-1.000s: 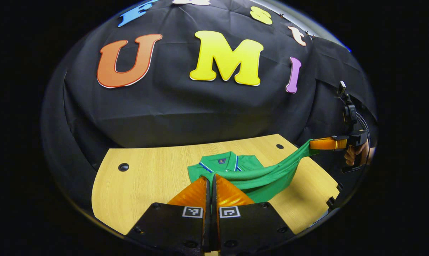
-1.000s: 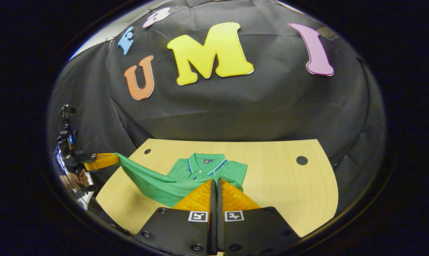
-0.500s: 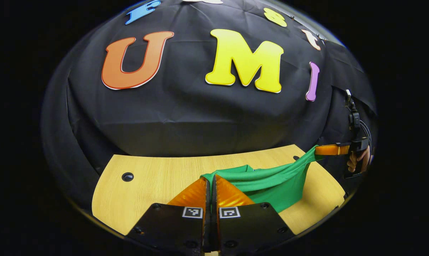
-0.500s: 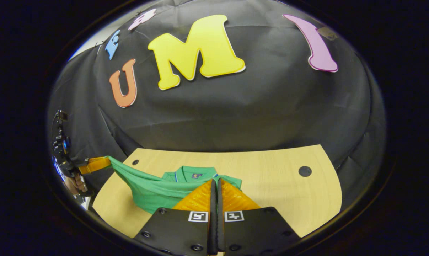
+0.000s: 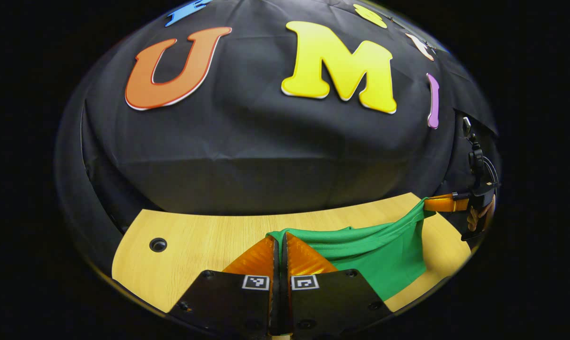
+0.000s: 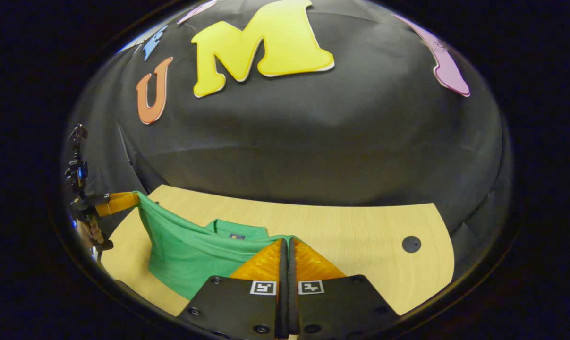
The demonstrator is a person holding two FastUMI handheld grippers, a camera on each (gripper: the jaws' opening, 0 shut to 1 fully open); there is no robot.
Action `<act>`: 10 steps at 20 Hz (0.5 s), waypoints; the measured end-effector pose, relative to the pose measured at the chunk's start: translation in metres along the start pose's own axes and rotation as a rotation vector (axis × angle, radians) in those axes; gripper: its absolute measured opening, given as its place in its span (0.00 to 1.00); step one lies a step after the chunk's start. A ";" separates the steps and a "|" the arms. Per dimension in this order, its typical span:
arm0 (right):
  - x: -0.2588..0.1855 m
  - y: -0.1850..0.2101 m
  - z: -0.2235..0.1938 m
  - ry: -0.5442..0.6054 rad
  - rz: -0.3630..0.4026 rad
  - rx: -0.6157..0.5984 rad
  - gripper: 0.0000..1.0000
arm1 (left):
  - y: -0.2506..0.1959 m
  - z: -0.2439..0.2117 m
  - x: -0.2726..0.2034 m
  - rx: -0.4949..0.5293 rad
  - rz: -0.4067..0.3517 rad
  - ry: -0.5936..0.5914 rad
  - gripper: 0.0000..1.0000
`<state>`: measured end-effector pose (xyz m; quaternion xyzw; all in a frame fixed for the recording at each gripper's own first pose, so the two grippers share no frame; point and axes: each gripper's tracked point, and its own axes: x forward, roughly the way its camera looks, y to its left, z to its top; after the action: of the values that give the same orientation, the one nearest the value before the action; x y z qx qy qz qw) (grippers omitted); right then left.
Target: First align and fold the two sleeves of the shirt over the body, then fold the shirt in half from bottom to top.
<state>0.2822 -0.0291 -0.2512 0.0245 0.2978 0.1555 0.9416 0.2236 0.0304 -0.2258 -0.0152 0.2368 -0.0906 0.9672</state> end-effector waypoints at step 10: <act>0.079 -0.013 -0.033 0.049 -0.084 -0.068 0.02 | 0.012 -0.048 0.078 0.057 0.015 0.042 0.03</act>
<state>0.3281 -0.0188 -0.3240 -0.0238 0.3159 0.1262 0.9401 0.2711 0.0287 -0.3048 0.0158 0.2543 -0.0904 0.9627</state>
